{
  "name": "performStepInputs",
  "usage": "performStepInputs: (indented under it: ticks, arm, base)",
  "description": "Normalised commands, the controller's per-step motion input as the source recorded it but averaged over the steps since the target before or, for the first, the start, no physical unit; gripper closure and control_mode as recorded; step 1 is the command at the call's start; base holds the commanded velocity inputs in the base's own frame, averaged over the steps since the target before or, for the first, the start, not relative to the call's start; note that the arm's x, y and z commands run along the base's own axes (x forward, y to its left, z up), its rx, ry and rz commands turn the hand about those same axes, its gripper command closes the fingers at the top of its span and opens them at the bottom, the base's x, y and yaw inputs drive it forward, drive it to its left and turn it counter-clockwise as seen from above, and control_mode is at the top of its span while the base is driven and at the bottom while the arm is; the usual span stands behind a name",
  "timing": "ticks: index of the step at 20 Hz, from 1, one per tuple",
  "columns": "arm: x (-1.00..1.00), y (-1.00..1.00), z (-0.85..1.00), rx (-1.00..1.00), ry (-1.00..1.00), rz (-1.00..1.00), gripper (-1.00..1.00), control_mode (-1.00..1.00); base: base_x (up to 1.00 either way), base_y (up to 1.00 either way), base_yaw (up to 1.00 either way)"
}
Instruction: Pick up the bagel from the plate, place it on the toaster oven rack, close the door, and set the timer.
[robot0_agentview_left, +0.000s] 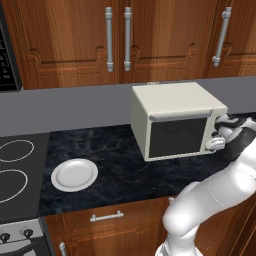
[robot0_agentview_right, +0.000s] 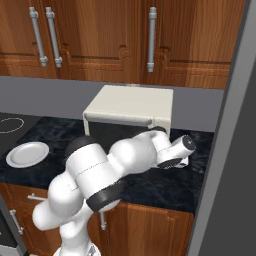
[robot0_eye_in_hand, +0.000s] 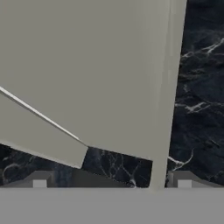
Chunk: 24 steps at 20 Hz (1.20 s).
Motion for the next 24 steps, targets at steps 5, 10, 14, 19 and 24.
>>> performStepInputs:
  ticks: [5, 10, 14, 19, 24]
  arm:
    - [0.09, 0.0, -0.09, 0.0, 0.0, 0.0, -1.0, -1.0]
    - [0.12, 0.0, -0.05, 0.0, 0.01, 0.0, 1.0, -1.0]
    - [0.27, -0.1, 0.0, 0.0, 0.01, 0.0, 1.0, -1.0]
    - [0.23, -0.49, 0.01, 0.04, 0.0, 0.0, 1.0, -1.0]
    - [0.26, -0.64, 0.06, 0.08, 0.0, 0.0, 1.0, -1.0]
  base:
    - [0.0, 0.0, 0.0]
    - [0.0, 0.0, 0.0]
    - [0.0, 0.0, 0.0]
    - [0.0, 0.0, 0.0]
    - [0.0, 0.0, 0.0]
